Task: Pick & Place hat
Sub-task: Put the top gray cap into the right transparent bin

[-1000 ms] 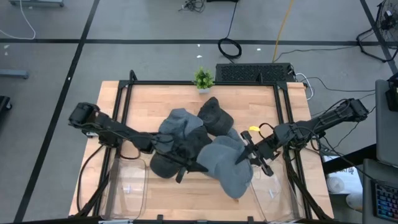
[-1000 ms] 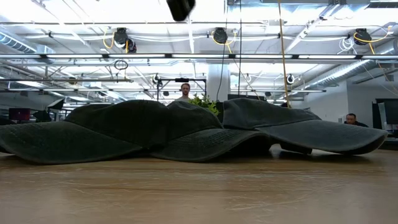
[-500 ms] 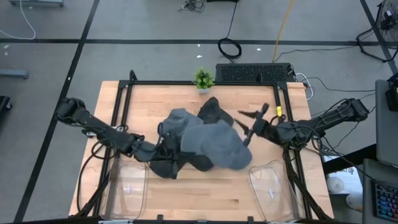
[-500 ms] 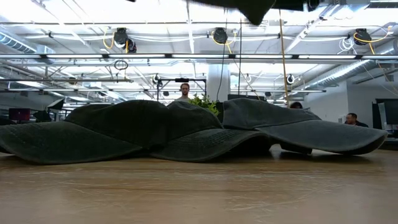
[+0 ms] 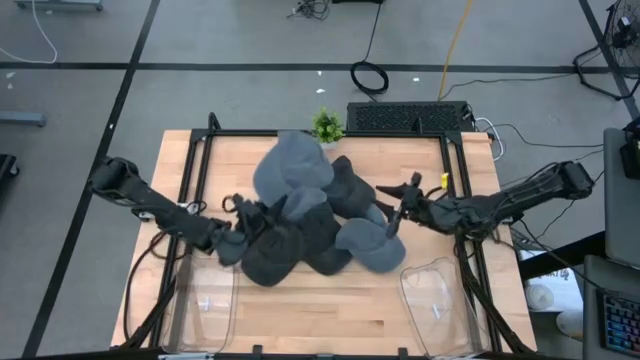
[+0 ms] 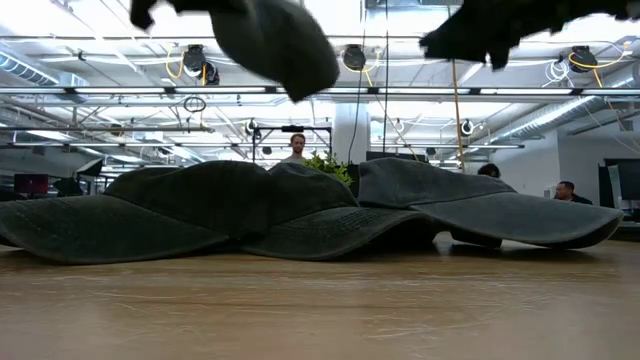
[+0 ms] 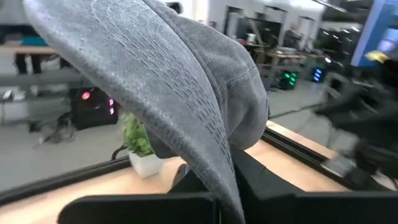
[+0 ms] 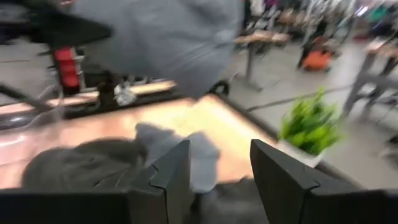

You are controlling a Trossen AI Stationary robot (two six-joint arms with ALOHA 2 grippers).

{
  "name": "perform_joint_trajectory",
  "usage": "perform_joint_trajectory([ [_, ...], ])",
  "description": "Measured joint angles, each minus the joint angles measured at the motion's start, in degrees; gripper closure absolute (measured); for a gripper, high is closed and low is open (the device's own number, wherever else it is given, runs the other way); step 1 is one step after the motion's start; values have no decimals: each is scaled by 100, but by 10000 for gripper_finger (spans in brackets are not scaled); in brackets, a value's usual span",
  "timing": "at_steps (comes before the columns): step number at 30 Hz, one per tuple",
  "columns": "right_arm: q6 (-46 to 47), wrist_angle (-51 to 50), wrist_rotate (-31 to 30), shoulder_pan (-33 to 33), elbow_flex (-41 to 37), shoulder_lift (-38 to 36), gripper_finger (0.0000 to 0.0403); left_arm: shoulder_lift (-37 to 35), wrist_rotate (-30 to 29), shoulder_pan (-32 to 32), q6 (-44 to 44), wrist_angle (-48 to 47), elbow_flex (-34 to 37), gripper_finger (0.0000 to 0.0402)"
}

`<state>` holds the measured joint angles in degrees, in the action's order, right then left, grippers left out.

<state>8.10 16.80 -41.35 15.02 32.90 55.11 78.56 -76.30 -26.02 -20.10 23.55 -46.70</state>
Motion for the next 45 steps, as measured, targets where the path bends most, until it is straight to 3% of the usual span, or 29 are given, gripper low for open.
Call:
perform_joint_trajectory([
  [2,194,341,307,-220,-165,137,248,2,681,387,106,888,352,392],
  [6,406,967,1028,-636,-381,455,248,156,2992,1293,279,3276,978,392],
  [8,152,1146,1346,-788,-435,618,250,268,3683,1655,53,4013,1153,392],
  [11,-965,1331,1596,-860,-440,773,254,403,4010,2024,-331,4562,1150,392],
  [17,-3295,1992,1504,-630,-440,1350,255,759,4347,2345,-890,4597,907,392],
  [21,-5450,2706,386,-451,-440,1984,254,1129,4913,2386,-1387,4730,592,392],
  [25,-8057,4185,-817,-278,-440,2605,258,1456,5208,2385,-1431,4712,266,392],
  [30,-9905,5782,-1359,-70,-440,3097,267,1561,5230,2458,-1329,4710,149,392],
  [33,-9461,6278,-1734,101,-438,3135,274,1549,5284,2489,-1186,4720,149,392],
  [38,-6929,6983,-2693,234,-438,2792,284,1343,5358,2473,-530,4940,149,392],
  [40,-5865,6910,-2807,226,-439,2511,286,1346,5355,2460,-313,5199,149,392],
  [43,-4275,6165,-2164,228,-438,2046,287,1388,5354,2450,-136,5393,149,392],
  [45,-2975,5453,-1144,111,-438,1711,287,1397,5352,2450,-96,5414,149,392],
])
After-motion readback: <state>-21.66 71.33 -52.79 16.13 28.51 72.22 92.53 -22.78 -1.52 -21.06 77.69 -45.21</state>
